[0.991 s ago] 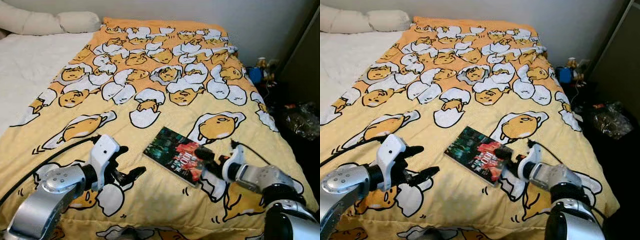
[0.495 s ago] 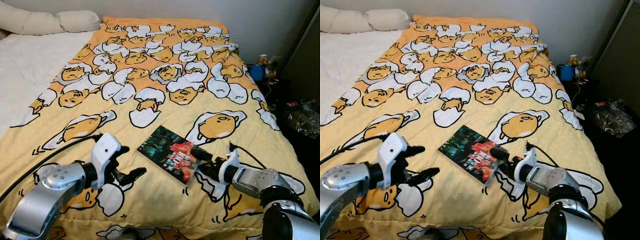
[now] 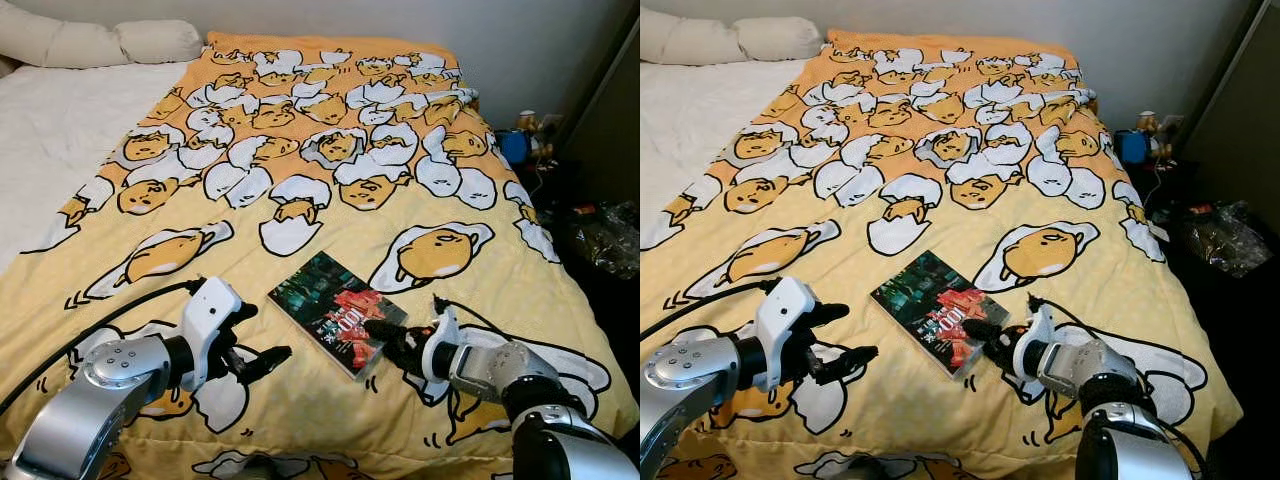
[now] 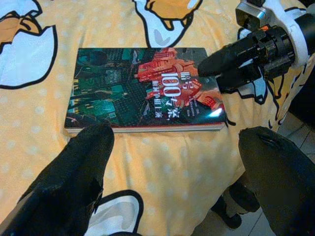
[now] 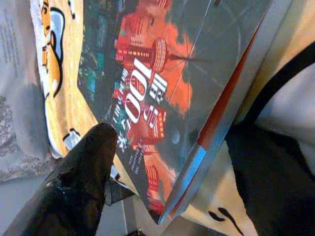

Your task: Clean up the room

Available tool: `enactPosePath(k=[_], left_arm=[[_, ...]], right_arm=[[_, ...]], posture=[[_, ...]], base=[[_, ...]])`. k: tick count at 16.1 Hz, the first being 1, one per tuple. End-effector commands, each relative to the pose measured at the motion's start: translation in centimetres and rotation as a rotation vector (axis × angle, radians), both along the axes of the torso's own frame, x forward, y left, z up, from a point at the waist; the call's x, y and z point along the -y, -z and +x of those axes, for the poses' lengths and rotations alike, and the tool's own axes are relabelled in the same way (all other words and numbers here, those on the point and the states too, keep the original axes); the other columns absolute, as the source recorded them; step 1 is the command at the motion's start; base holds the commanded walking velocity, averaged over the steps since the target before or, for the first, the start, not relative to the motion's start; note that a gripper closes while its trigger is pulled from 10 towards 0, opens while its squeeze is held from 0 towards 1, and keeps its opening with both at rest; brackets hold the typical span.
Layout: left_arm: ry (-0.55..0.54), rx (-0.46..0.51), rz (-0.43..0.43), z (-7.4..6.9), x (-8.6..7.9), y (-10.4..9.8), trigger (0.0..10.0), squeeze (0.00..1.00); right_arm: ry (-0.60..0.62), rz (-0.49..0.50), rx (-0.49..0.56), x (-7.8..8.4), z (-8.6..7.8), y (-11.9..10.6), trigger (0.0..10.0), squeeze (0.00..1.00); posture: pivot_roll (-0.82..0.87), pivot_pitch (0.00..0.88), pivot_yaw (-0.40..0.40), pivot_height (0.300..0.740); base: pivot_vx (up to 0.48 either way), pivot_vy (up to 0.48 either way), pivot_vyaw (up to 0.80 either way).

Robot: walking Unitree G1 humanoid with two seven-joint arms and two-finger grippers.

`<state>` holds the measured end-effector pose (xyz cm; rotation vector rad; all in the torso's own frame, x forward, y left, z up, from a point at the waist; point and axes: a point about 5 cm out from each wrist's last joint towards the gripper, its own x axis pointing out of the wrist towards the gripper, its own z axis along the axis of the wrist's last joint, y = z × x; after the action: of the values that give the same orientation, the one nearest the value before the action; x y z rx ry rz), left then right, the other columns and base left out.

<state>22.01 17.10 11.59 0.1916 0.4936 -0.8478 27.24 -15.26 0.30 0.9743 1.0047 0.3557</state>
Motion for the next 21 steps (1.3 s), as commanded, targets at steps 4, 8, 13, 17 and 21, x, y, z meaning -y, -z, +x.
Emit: enactPosePath(k=[4,8,13,17,21], left_arm=[[0.012,0.01,0.005,-0.1,0.4,-0.1,10.0,0.0],[0.007,0.015,0.0,0.0,0.5,-0.1,10.0,0.0],[0.001,0.019,-0.007,0.1,0.6,0.0,10.0,0.0],[-0.016,0.031,-0.012,0.2,0.7,0.1,10.0,0.0],[-0.072,0.063,-0.024,0.6,0.4,0.0,10.0,0.0]], right_arm=[[-0.011,0.039,0.023,-0.4,-0.2,0.0,0.0,0.0],[-0.017,0.092,0.075,-0.5,0.1,-0.7,0.0,0.0],[-0.009,0.123,0.116,-0.6,0.4,-1.1,0.0,0.0],[-0.025,0.081,0.208,-0.5,0.9,-1.8,0.0,0.0],[-0.077,0.076,0.341,-0.8,1.5,-3.6,0.0,0.0]], posture=[[0.04,0.0,0.015,0.74],[0.04,0.0,0.011,0.74],[0.03,0.0,0.008,0.74],[0.03,0.0,0.004,0.74],[0.02,0.0,-0.01,0.74]], base=[[0.0,0.0,0.0],[0.0,0.0,0.0],[0.0,0.0,0.0],[0.0,0.0,0.0],[0.0,0.0,0.0]])
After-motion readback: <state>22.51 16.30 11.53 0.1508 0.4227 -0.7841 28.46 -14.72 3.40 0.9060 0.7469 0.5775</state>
